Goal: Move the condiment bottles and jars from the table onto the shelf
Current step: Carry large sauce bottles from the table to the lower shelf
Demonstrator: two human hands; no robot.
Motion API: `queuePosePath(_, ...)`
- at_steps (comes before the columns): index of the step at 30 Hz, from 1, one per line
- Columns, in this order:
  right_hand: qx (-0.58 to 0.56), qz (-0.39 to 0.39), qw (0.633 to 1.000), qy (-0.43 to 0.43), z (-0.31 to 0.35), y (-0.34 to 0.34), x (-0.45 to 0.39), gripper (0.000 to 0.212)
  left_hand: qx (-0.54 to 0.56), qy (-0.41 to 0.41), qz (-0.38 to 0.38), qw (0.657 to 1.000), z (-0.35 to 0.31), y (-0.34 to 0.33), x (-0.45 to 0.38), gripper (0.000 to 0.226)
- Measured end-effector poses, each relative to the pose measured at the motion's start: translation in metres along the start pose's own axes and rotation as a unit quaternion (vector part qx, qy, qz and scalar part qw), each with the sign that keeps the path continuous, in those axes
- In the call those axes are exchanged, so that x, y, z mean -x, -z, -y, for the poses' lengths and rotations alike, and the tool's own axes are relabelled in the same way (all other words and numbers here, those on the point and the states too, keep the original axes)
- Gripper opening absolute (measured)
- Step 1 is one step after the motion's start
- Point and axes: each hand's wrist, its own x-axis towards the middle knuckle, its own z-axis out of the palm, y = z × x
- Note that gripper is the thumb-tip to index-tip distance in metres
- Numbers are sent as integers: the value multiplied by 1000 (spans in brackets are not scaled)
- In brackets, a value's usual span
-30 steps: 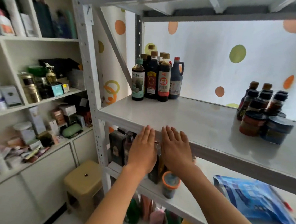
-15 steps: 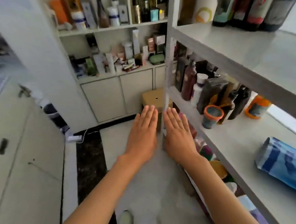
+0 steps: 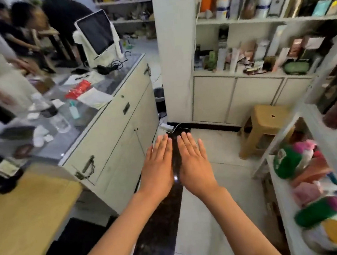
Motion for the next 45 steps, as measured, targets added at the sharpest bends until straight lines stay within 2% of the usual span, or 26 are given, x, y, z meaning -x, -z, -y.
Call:
queuePosePath(6, -24, 18, 993, 113, 122, -47, -25, 80, -12, 122, -54, 991, 112, 29, 73, 66)
queuePosePath(12, -47, 77, 969, 230, 265, -99, -34, 77, 5, 243, -128, 962, 224, 74, 168, 71)
queuePosePath(19, -72, 119, 935, 327, 413, -161, -36, 79, 7, 349, -184, 919, 333, 109, 261, 69)
queuePosePath(24, -70, 147, 918, 362, 504, -203, -44, 76, 12, 400, -194, 896, 403, 126, 312, 70)
queuePosePath(29, -89, 162, 916, 357, 562, -240, -62, 75, 35, 445, -191, 874, 464, 130, 337, 67)
queuePosePath(35, -122, 201, 923, 304, 586, -288, -110, 66, 56, 460, -182, 867, 519, 129, 319, 64)
queuePosePath(41, -239, 211, 933, 170, 603, -366, -196, 68, 135, 505, -160, 837, 596, 114, 275, 55)
queuePosePath(45, -310, 197, 928, 66, 624, -404, -253, 72, 184, 566, -160, 787, 662, 109, 242, 52)
